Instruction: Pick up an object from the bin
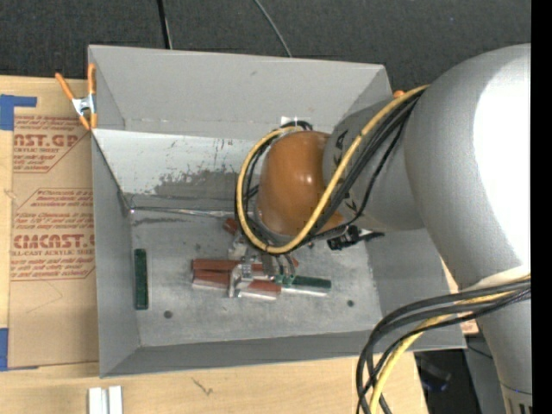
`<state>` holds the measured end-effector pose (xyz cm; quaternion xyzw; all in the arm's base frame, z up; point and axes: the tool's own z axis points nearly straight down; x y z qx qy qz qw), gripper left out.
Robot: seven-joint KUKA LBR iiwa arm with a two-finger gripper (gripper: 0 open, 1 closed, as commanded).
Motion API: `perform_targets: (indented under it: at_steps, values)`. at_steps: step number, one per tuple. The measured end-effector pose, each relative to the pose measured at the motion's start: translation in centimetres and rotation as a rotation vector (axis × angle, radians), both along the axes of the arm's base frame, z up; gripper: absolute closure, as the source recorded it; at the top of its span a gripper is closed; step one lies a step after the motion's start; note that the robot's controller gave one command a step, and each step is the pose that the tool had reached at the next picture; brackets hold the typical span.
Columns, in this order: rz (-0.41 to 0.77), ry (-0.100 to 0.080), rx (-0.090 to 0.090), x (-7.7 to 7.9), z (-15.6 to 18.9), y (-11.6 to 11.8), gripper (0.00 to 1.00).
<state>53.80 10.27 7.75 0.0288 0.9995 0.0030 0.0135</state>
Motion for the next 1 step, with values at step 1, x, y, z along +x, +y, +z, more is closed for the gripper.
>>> perform_targets:
  at_steps: [1]
  values:
    - [0.005,0.027,-0.005,0.61,19.43,-0.84,1.00]
